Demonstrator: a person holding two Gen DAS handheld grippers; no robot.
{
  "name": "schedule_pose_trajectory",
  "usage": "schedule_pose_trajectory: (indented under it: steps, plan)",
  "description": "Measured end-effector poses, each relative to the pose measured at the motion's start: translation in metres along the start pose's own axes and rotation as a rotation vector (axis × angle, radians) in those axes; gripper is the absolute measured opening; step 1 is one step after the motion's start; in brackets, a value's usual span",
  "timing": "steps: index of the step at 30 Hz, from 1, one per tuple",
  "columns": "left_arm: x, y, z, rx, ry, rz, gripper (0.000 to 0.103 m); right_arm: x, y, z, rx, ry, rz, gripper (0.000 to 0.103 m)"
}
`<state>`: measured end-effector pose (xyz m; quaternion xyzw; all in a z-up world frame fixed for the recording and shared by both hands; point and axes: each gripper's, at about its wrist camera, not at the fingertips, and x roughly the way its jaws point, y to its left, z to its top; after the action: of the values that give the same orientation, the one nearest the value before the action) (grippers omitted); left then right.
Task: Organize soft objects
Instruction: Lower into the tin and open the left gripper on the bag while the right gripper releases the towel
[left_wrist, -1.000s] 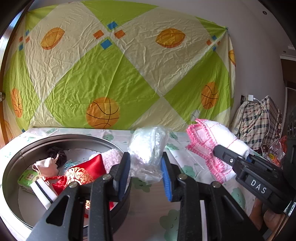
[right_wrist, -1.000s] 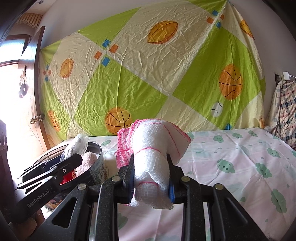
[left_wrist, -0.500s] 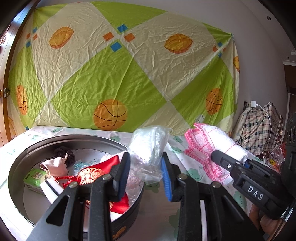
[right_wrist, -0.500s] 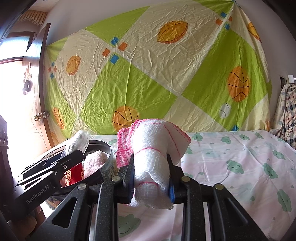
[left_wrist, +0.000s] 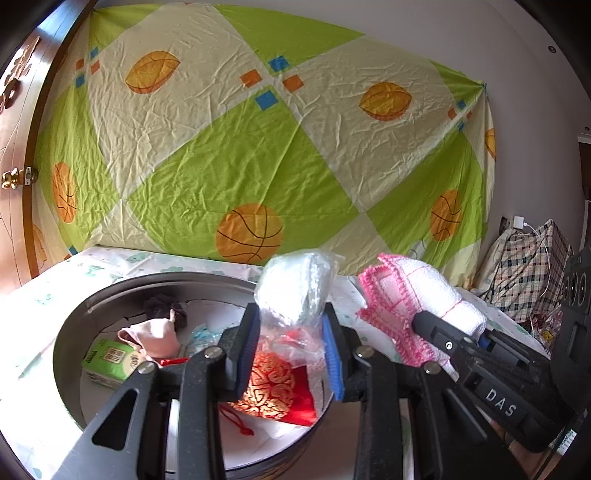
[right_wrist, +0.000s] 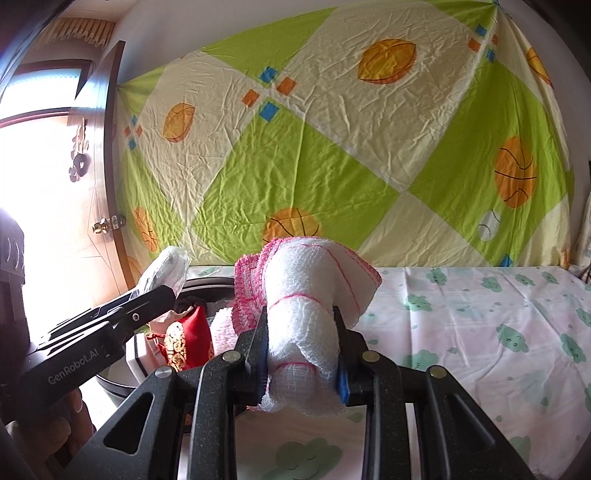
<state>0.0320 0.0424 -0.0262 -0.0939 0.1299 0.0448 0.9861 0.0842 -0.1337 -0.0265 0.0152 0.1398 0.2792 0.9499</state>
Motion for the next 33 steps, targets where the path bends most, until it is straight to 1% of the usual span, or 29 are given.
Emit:
schedule_pose_trajectory:
  steps: [5, 10, 19, 23, 26, 33]
  plan:
    - [-0.003, 0.011, 0.007, 0.004, 0.005, 0.023, 0.032, 0.005, 0.01, 0.01, -0.011, -0.004, 0.024, 0.031]
    - [-0.002, 0.024, 0.015, 0.019, 0.026, 0.051, 0.032, 0.013, 0.02, 0.022, -0.027, -0.009, 0.054, 0.031]
    - [0.009, 0.058, 0.034, 0.012, 0.076, 0.118, 0.032, 0.042, 0.047, 0.048, -0.057, 0.016, 0.113, 0.031]
    - [0.02, 0.075, 0.039, 0.003, 0.132, 0.138, 0.032, 0.064, 0.06, 0.057, -0.07, 0.055, 0.137, 0.031]
    - [0.029, 0.084, 0.04, 0.002, 0.168, 0.161, 0.032, 0.084, 0.066, 0.06, -0.064, 0.11, 0.153, 0.031]
    - [0.044, 0.1, 0.036, -0.009, 0.234, 0.179, 0.032, 0.12, 0.075, 0.053, -0.06, 0.216, 0.155, 0.031]
